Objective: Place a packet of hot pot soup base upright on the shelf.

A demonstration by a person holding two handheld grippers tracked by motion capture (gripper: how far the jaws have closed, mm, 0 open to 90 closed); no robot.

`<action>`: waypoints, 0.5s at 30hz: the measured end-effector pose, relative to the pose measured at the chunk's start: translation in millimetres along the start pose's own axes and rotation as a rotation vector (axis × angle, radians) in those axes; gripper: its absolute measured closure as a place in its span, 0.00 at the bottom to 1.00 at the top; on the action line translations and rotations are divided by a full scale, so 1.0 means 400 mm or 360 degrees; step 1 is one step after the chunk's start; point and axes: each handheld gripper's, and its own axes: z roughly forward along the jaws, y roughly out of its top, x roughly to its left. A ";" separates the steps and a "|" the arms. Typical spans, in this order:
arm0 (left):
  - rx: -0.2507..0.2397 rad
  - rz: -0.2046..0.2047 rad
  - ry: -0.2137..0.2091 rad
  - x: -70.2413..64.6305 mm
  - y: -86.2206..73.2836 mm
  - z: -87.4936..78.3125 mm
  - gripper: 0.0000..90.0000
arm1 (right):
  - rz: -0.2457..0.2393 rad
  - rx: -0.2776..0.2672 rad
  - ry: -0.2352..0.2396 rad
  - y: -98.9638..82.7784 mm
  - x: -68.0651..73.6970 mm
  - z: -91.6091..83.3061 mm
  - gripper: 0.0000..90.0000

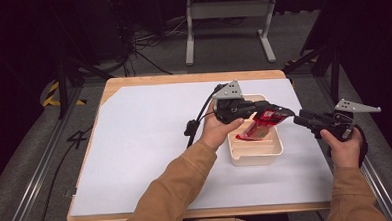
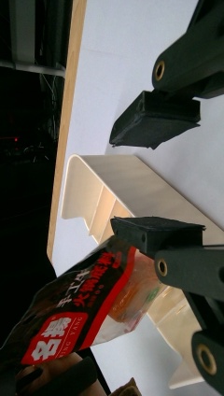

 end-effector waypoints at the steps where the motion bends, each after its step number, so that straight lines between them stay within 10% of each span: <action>1: 0.0001 -0.0003 -0.0003 0.000 -0.005 -0.001 1.00 | -0.0001 0.0000 0.0001 0.000 0.000 0.000 0.59; 15: 0.0037 -0.0088 0.0025 0.019 -0.063 -0.030 1.00 | 0.0003 0.0016 0.0010 -0.002 0.000 0.012 0.58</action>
